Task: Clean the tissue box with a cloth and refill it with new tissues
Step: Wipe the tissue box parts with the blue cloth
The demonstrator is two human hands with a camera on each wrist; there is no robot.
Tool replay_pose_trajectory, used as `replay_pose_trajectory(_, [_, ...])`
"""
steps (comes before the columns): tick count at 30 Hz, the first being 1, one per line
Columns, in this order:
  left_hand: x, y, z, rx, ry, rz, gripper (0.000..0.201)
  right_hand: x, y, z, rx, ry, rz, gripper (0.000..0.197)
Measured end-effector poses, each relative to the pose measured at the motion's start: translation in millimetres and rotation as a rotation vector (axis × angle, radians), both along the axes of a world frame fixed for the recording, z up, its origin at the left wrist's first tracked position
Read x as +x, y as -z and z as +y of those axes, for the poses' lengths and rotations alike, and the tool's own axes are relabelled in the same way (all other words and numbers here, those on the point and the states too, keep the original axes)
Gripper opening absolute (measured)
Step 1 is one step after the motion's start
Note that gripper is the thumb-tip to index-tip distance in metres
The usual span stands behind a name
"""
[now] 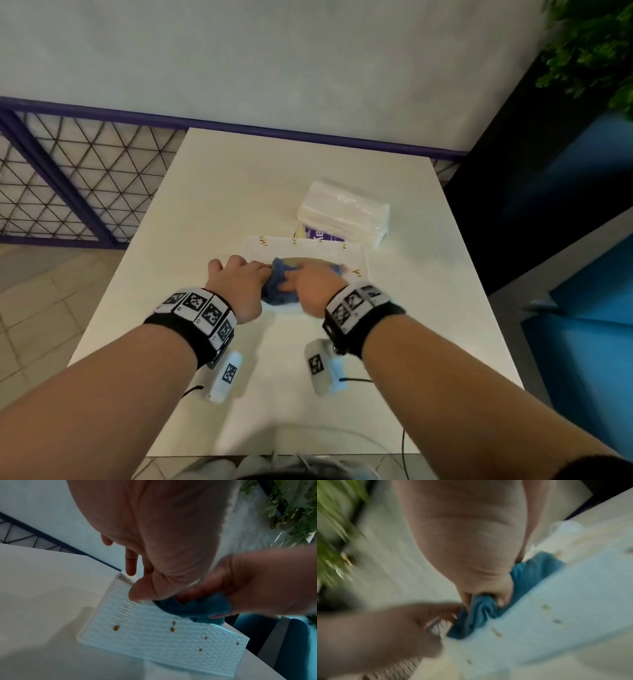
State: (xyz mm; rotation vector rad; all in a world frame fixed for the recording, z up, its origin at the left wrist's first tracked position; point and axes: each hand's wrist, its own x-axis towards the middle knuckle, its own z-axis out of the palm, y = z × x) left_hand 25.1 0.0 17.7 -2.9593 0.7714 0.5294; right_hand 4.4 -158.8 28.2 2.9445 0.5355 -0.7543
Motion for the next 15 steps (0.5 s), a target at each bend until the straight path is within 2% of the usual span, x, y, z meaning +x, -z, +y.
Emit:
replay_pose_trajectory(2, [0.6, 0.4, -0.8, 0.013, 0.010, -0.006, 0.059, 0.6, 8.3, -13.2, -0.099, -0.081, 0.142, 0.063])
replay_pose_trajectory(4, [1.9, 1.8, -1.8, 0.036, 0.025, -0.014, 0.070, -5.0, 3.0, -46.8, -0.127, -0.107, 0.180, 0.065])
replay_pose_trajectory(6, [3.7, 2.5, -1.6, 0.026, 0.029, -0.007, 0.073, -13.5, 0.0, -84.8, -0.159, -0.033, 0.190, 0.062])
replay_pose_trajectory(8, [4.9, 4.2, 0.2, -0.002, 0.022, 0.024, 0.072, -20.0, 1.4, -97.5, -0.173, 0.020, 0.163, 0.060])
replay_pose_trajectory(11, [5.2, 2.5, 1.4, 0.007, 0.020, 0.057, 0.067, -8.0, 4.9, -57.8, -0.155, -0.019, 0.204, 0.066])
replay_pose_trajectory(13, [5.5, -0.2, -1.6, 0.035, 0.037, 0.034, 0.056, -0.8, 10.8, -19.3, -0.084, -0.027, 0.182, 0.069])
replay_pose_trajectory(15, [4.0, -3.0, -7.3, 0.074, 0.054, -0.016, 0.047, -0.1, 15.5, -6.4, -0.025, -0.006, 0.155, 0.072])
